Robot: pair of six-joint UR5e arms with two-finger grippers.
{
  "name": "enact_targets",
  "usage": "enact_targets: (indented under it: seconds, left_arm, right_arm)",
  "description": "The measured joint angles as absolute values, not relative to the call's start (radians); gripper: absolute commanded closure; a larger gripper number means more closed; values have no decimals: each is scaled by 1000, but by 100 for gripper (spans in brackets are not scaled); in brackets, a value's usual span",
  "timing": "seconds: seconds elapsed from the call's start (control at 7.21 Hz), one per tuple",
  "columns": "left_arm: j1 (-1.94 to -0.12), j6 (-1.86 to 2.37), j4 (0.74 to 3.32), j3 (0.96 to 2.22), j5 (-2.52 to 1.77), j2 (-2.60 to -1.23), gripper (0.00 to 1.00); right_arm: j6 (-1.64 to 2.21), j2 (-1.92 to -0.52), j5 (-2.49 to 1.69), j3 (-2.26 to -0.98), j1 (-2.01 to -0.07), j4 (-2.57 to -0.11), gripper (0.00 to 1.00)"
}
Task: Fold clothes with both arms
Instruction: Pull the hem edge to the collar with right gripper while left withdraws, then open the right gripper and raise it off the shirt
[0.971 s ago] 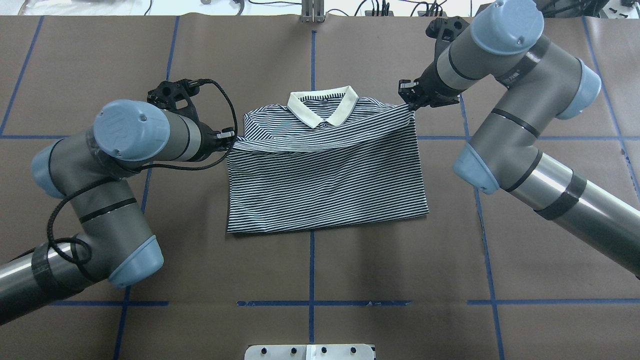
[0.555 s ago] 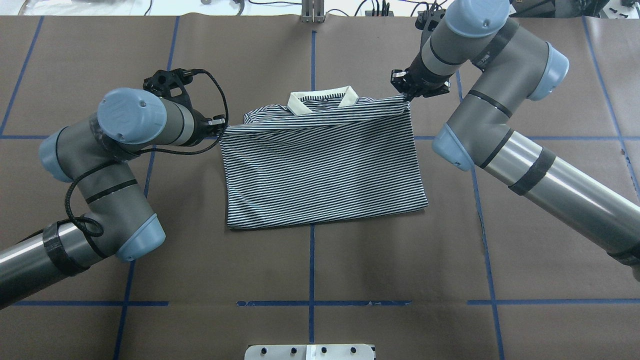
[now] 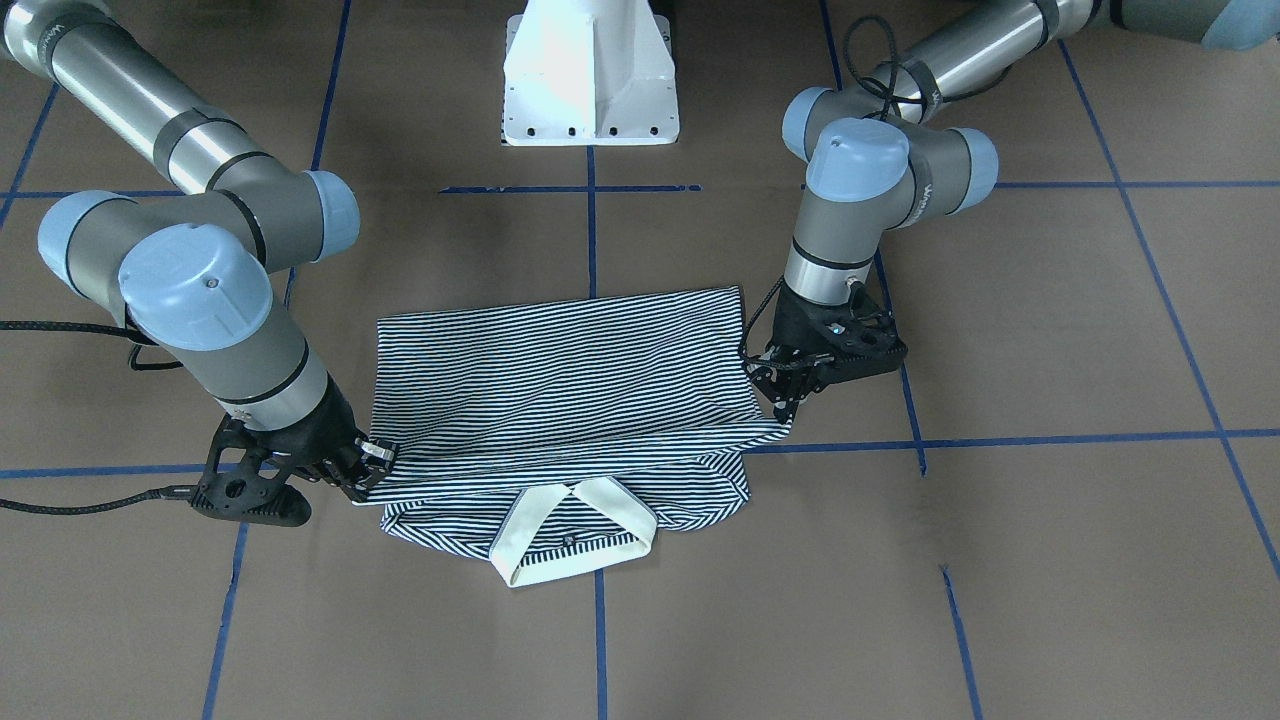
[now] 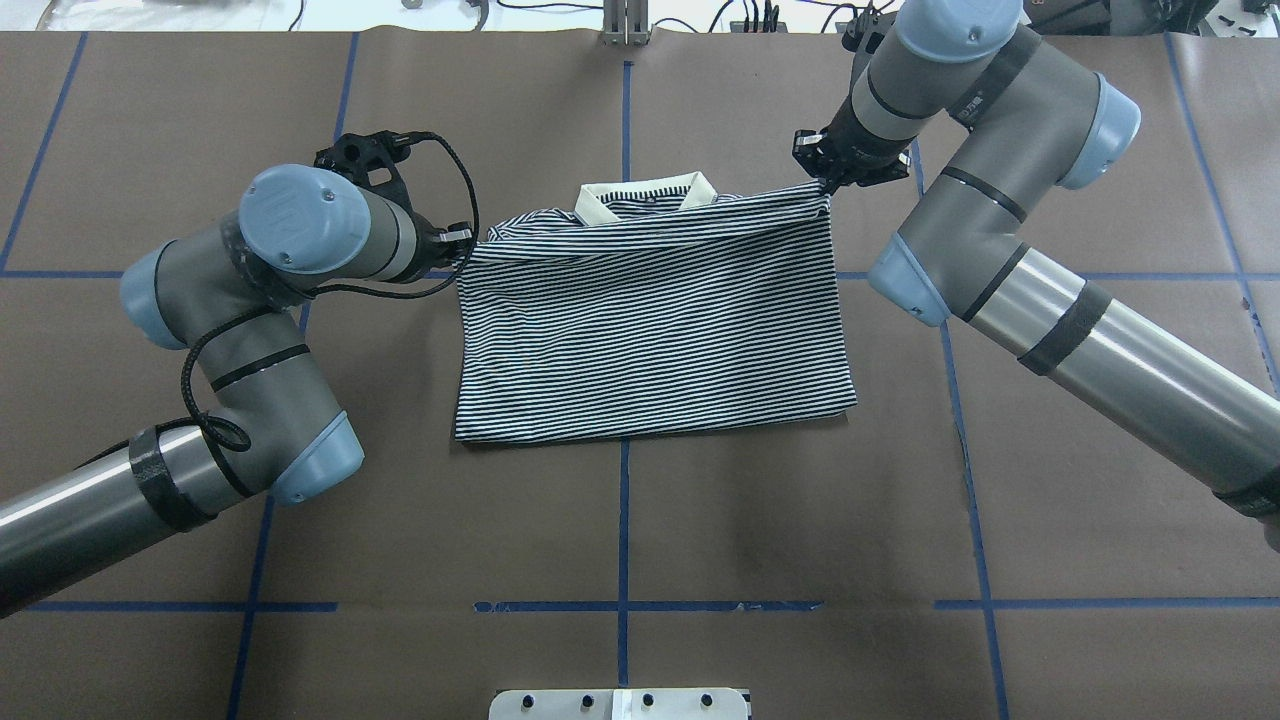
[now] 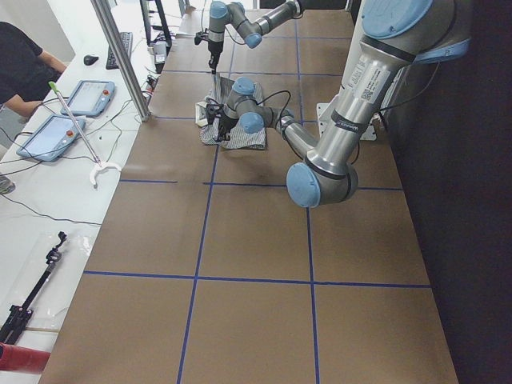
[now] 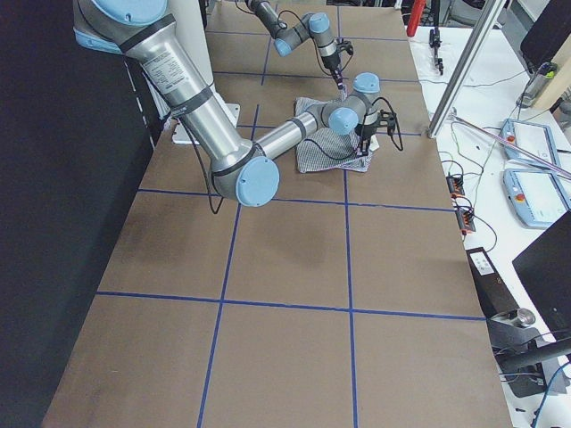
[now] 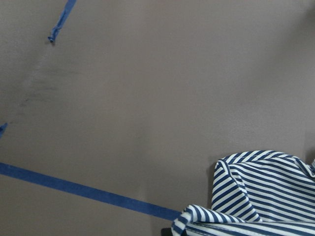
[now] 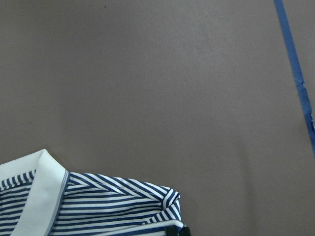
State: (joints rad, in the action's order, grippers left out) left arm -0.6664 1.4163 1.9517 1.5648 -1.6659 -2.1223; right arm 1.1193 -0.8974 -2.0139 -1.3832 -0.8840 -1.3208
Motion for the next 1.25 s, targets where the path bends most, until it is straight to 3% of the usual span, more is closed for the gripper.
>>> enact_targets:
  seconds: [0.14,0.28,0.42,0.55,0.69,1.25]
  left_arm:
    - [-666,1417,1949,1558,-1666,-2128,100]
    - [-666,1417,1948,1552,-1666,-2130,60]
    - [-665,1417,1950,1545,-1666,-2130,27]
    - [-665,1417,1955,1541,-1666,-2132,0]
    - [-664,1418,1957,1540,-1666,-2134,0]
    - [-665,1412,1952,1576,-1679,-2144,0]
  right_arm:
    - [1112,-898,-2015,-1383,-887,-1321,100]
    - [1106,-896,-2015,-1383,-888,-1321,100]
    - [1104,-894,-2016,-1383,-887,-1320,100]
    - [1103,-892,-2017,-1386,-885,-1319,68]
    - [1104,-894,-2017,-1386,-885,-1299,1]
    - [1102,-925,-2034,-1375,-885,-1207,0]
